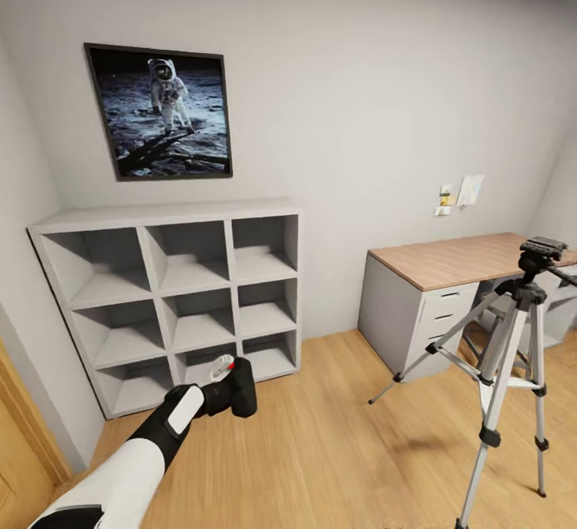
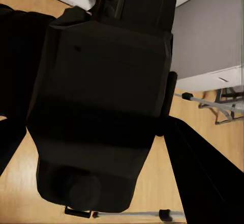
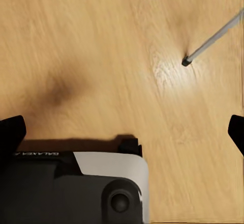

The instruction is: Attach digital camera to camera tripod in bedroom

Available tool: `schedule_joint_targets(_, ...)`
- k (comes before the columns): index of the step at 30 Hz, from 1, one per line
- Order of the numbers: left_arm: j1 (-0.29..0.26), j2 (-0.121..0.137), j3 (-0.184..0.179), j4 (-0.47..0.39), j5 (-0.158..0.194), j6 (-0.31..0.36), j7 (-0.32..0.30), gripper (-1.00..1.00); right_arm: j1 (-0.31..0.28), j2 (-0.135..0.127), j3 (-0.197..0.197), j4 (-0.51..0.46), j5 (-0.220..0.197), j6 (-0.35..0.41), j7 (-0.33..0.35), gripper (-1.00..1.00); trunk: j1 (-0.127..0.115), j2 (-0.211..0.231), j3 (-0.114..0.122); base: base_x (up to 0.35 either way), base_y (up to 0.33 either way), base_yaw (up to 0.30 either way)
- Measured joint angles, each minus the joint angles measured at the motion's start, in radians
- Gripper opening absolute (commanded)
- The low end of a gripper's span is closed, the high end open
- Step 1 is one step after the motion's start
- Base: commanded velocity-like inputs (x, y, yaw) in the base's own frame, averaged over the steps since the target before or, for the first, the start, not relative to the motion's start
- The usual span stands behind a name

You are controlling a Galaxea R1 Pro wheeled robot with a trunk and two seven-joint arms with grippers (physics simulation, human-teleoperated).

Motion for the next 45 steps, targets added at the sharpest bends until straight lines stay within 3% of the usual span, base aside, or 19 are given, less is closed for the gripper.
schedule_joint_targets(5,0.000,0.008,0.000,0.020,-0.001,-0.046,-0.011,-1.00,0.024,-0.011,-0.001,0.001,-0.007,0.000,0.000,1.00,0.000,0.000,0.003,0.000,0.000,-0.280)
schedule_joint_targets(10,0.000,0.012,-0.003,0.103,-0.013,-0.121,-0.014,-1.00,0.058,-0.018,-0.001,0.001,-0.021,-0.005,-0.001,1.00,0.000,0.000,0.006,0.000,0.000,-0.280)
schedule_joint_targets(13,0.000,0.027,-0.011,0.173,-0.077,-0.167,-0.017,-1.00,0.072,-0.020,-0.001,0.001,-0.033,-0.010,-0.001,1.00,0.000,0.000,0.008,0.000,0.000,-0.281)
schedule_joint_targets(19,0.000,0.043,-0.013,0.195,-0.120,-0.184,-0.027,-1.00,0.076,-0.021,-0.001,0.001,-0.038,-0.010,-0.002,1.00,0.000,0.000,0.012,0.000,0.000,-0.281)
schedule_joint_targets(45,0.000,0.043,-0.014,0.208,-0.136,-0.189,-0.027,-1.00,0.077,-0.020,-0.001,0.001,-0.037,-0.029,-0.003,1.00,0.000,0.000,0.026,0.000,0.000,-0.281)
